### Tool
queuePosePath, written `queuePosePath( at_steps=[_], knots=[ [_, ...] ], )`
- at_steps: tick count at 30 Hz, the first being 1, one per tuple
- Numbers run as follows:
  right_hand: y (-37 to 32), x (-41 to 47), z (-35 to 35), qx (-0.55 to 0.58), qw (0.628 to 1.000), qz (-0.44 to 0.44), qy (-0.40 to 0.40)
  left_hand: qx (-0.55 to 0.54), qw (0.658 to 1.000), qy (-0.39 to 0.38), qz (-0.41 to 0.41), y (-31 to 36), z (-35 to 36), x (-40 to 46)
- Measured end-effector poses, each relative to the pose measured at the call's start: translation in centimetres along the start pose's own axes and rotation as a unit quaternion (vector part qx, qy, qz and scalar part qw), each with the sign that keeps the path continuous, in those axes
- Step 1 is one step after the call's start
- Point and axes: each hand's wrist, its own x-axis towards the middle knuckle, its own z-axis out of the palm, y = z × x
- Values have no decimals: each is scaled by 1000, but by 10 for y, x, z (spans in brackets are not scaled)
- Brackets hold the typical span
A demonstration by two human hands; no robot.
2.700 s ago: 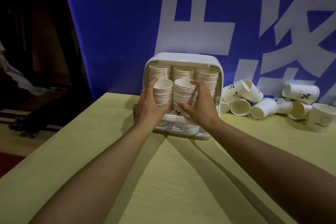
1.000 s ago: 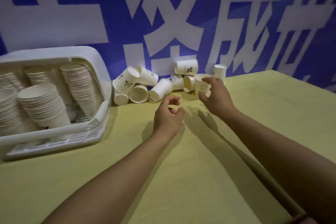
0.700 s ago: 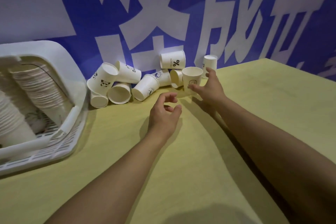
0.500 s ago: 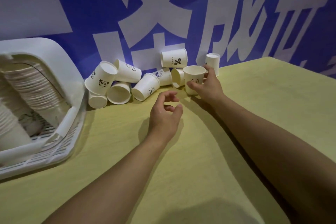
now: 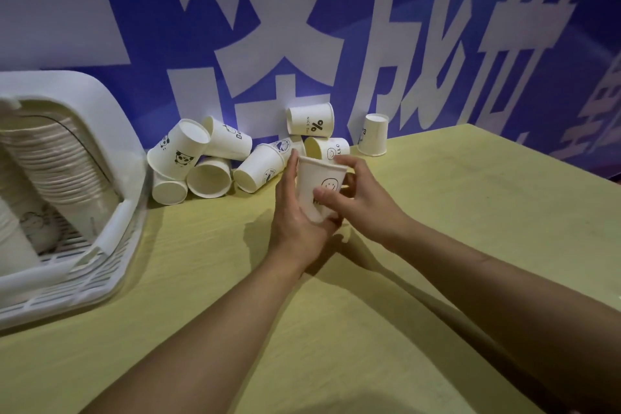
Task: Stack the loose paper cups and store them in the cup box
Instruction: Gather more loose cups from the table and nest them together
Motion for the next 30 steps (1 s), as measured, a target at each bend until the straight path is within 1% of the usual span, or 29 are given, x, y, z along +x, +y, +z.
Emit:
queuePosePath(
  at_steps=[2,3,5,7,9,11,14,16,19,24,26,28,30],
  knots=[
    [-2,-3,3,-18,1000,-2,-18,-3,1000,28,-5,-1,-1,1],
    [-3,0,2,-6,1000,-1,-10,-7,999,39,-9,-1,-1,1],
    [-3,13,-3,20,999,5,33,-14,998,55,-17,-2,-2,1],
    [1,35,-12,5,995,12,96,-24,998,60,-20,-2,-3,2],
    [10,62,-23,-51,986,12,155,-38,997,55,-24,-2,-4,3],
    [20,88,-35,-132,971,15,201,-53,997,50,-28,-4,-3,5],
    [38,119,-51,-274,929,22,246,-90,994,56,-31,-5,-4,7],
    [47,132,-58,-318,913,30,254,-114,991,60,-30,-2,-5,7],
    [55,147,-65,-350,903,46,244,-140,988,60,-26,0,-4,6],
    [64,165,-71,-404,884,77,225,-139,989,50,-24,-2,-3,9],
    [64,166,-72,-425,871,65,236,-134,989,50,-25,-5,-2,9],
    [63,169,-75,-428,870,51,240,-123,991,46,-23,-5,-2,8],
    [64,171,-80,-430,872,60,225,-123,991,41,-27,-5,-3,6]
  ],
)
